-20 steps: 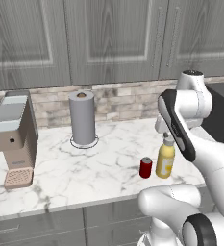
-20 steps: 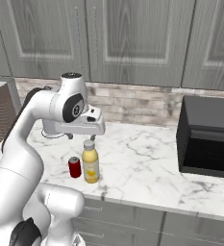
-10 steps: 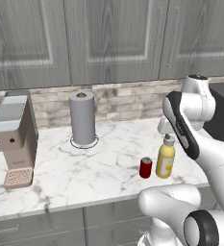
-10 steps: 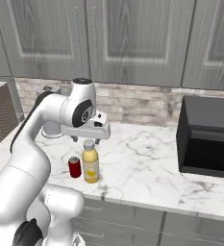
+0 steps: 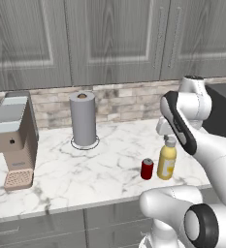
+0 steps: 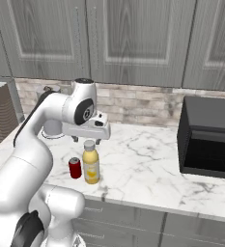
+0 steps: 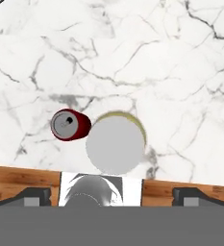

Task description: Move the drinks to the dining counter.

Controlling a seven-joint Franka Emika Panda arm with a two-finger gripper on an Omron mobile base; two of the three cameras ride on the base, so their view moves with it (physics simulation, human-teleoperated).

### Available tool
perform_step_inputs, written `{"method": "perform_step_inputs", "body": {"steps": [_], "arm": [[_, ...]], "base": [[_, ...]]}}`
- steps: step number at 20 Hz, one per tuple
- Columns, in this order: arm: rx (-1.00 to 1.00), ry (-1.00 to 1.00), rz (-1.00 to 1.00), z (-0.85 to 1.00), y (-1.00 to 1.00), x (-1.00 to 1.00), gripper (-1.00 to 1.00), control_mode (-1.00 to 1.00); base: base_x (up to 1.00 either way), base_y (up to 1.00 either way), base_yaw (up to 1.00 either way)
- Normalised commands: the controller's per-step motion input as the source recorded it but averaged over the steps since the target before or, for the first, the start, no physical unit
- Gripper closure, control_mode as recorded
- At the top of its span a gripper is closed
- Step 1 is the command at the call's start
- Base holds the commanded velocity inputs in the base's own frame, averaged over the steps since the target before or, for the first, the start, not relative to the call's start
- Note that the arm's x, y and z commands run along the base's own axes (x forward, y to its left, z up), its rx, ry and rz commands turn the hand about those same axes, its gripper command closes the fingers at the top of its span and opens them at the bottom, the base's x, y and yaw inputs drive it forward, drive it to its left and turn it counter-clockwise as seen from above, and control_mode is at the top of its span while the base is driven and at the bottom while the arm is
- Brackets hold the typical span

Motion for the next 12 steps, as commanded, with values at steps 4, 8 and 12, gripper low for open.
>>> {"method": "perform_step_inputs", "body": {"steps": [4, 8, 12], "arm": [[-0.01, 0.05, 0.00, -0.16, 0.07, 0.18, -1.00, -1.00], [0.00, 0.00, 0.00, -0.17, 0.00, 0.21, -1.00, -1.00], [0.00, 0.00, 0.00, -0.18, 0.00, 0.23, -1.00, -1.00]], "base": [[0.00, 0.00, 0.00], [0.00, 0.00, 0.00], [0.00, 0.00, 0.00]]}}
